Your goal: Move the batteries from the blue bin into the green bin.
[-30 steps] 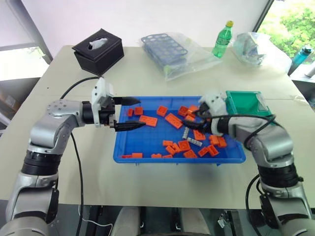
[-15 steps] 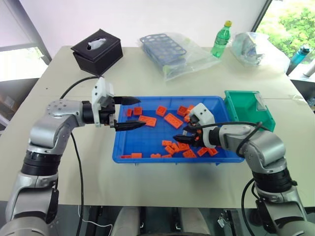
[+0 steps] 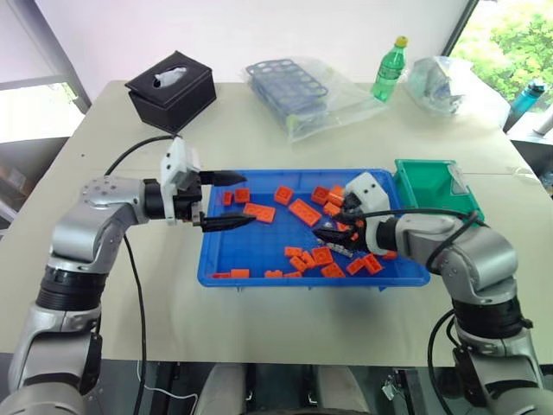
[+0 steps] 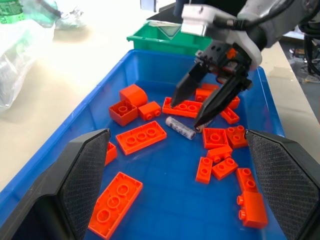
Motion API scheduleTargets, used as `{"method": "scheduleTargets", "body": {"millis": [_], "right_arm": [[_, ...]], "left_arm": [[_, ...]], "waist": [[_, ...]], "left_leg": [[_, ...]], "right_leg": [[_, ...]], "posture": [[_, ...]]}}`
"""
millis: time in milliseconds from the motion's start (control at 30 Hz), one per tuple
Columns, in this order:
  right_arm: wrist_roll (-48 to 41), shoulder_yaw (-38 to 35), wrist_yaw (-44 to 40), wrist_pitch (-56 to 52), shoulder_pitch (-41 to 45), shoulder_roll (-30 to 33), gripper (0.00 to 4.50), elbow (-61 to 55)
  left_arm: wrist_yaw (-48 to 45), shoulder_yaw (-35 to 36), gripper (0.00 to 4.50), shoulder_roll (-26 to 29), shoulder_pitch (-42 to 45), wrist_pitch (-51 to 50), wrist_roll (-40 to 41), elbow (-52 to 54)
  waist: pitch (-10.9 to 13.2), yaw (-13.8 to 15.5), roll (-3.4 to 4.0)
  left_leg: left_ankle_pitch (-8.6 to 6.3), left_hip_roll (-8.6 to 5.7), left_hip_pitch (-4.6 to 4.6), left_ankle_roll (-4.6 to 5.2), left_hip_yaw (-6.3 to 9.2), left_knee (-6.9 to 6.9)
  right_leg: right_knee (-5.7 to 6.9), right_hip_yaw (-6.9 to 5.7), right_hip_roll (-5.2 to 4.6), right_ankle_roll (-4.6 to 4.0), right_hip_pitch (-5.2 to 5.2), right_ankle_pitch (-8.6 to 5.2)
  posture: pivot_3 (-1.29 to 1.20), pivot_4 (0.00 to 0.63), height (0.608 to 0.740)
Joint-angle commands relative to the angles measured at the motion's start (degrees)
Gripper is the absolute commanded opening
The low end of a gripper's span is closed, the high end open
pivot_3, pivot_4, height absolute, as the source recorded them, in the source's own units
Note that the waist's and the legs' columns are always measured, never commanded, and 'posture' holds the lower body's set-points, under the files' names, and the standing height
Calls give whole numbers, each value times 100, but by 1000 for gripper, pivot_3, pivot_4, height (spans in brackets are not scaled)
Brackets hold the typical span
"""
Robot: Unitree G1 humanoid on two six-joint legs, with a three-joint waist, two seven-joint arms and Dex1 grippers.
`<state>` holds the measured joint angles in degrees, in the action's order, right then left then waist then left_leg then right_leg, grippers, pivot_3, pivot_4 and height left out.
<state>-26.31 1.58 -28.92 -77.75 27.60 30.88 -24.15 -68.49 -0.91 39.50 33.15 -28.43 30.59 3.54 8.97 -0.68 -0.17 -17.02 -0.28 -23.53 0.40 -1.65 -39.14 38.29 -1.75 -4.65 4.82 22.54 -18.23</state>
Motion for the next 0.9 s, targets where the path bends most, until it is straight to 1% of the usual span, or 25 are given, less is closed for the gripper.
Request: {"method": "scheduleTargets", "body": {"millis": [33,233,433,667,733,767,900], "right_arm": [[-121,-241,87,-123,-33,-37,3204,-176],[-82,-104,168,105,-30,-194,3204,161],[28,81,267,463,267,-438,3204,791],[195,398,217,815,413,-492,3204,1186],[210,447,204,871,393,-491,2692,1181],[212,457,208,881,385,-498,2324,1176],[264,563,193,915,328,-447,318,1097]], "left_arm": [[-16,102,4500,63,73,81,2,122],[-34,59,4500,36,136,93,-21,86],[-41,33,4500,31,176,110,-48,68],[-19,68,4500,46,164,96,-53,103],[-10,76,4500,48,150,94,-54,116],[-8,78,4500,50,146,96,-56,116],[2,87,4500,58,136,90,-53,132]], "waist": [[0,-2,0],[0,-8,0],[0,-9,0],[0,-7,0],[0,-9,0],[0,-10,0],[0,-8,0]], "left_leg": [[0,0,0,0,0,0],[0,0,0,0,0,0],[0,0,0,0,0,0],[0,0,0,0,0,0],[0,0,0,0,0,0],[0,0,0,0,0,0],[0,0,0,0,0,0]], "right_leg": [[0,0,1,0,0,0],[0,0,2,0,1,0],[1,0,3,0,1,0],[1,0,4,0,1,0],[1,0,4,0,1,0],[1,0,4,0,2,0],[1,0,4,0,1,0]], "posture": [[0,150,730],[0,150,730],[0,150,730],[0,150,730],[0,150,730],[0,150,730],[0,150,730]]}}
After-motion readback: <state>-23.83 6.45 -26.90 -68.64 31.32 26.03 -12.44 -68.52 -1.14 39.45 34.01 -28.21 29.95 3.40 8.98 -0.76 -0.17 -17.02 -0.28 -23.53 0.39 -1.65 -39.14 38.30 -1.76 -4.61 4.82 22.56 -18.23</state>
